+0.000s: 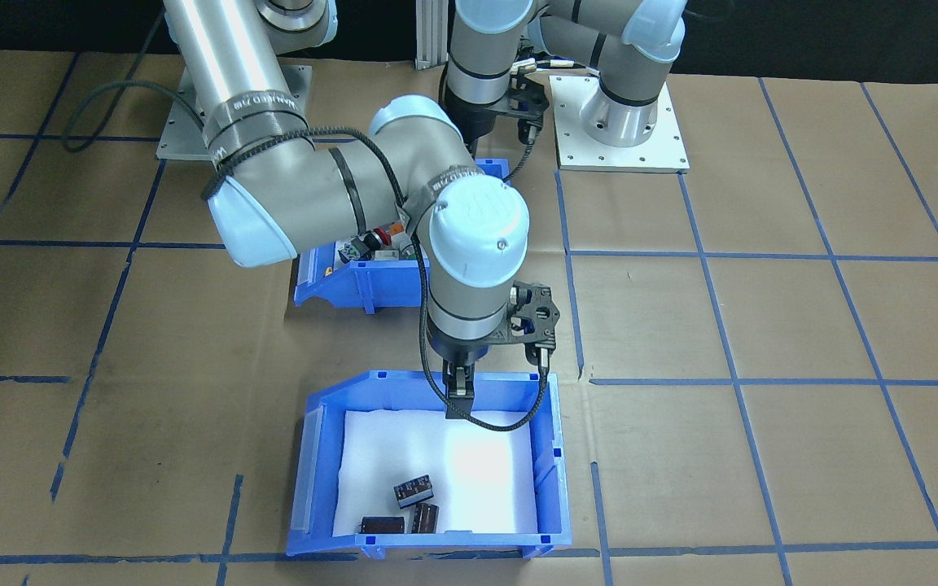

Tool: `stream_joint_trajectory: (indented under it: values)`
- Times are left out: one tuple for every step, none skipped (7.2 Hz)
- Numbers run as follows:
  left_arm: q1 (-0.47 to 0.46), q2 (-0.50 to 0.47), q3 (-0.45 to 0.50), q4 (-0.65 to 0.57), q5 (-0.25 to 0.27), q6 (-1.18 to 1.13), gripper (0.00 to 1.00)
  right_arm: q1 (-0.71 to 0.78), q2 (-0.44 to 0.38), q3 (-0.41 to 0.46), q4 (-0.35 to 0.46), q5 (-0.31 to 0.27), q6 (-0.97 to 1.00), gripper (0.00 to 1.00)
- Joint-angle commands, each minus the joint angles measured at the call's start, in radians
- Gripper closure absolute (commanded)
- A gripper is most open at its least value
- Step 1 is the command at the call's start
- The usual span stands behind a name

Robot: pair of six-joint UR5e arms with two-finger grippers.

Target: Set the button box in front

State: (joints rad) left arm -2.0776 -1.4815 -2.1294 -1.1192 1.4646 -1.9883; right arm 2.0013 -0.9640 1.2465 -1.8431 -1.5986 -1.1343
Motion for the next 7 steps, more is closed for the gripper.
stream_joint_trajectory:
  values:
    - [-0.056,-0.033,-0.003,0.052,-0.007,-0.043,0.02,0.001,0.039,0.007,-0.047,0.000,0.001,0.00]
    - [-0.056,-0.037,-0.004,0.053,-0.007,-0.058,0.02,-0.001,0.041,0.008,-0.047,0.003,-0.001,0.03]
    - [-0.061,-0.063,-0.006,0.055,-0.009,-0.091,0.03,-0.001,0.039,0.008,-0.047,-0.003,-0.004,0.31]
    - [-0.076,-0.081,-0.006,0.056,-0.009,-0.093,0.04,0.001,0.037,0.002,-0.047,-0.004,-0.004,0.60]
    - [-0.093,-0.104,-0.004,0.058,-0.006,-0.096,0.07,0.001,0.036,-0.001,-0.045,-0.006,-0.005,0.79]
    - [-0.095,-0.147,-0.003,0.135,-0.004,-0.101,0.14,0.001,0.031,-0.001,-0.045,-0.009,-0.004,0.91]
    - [-0.096,-0.195,-0.004,0.247,-0.003,-0.128,0.19,-0.003,0.028,-0.005,-0.045,-0.009,-0.005,0.93]
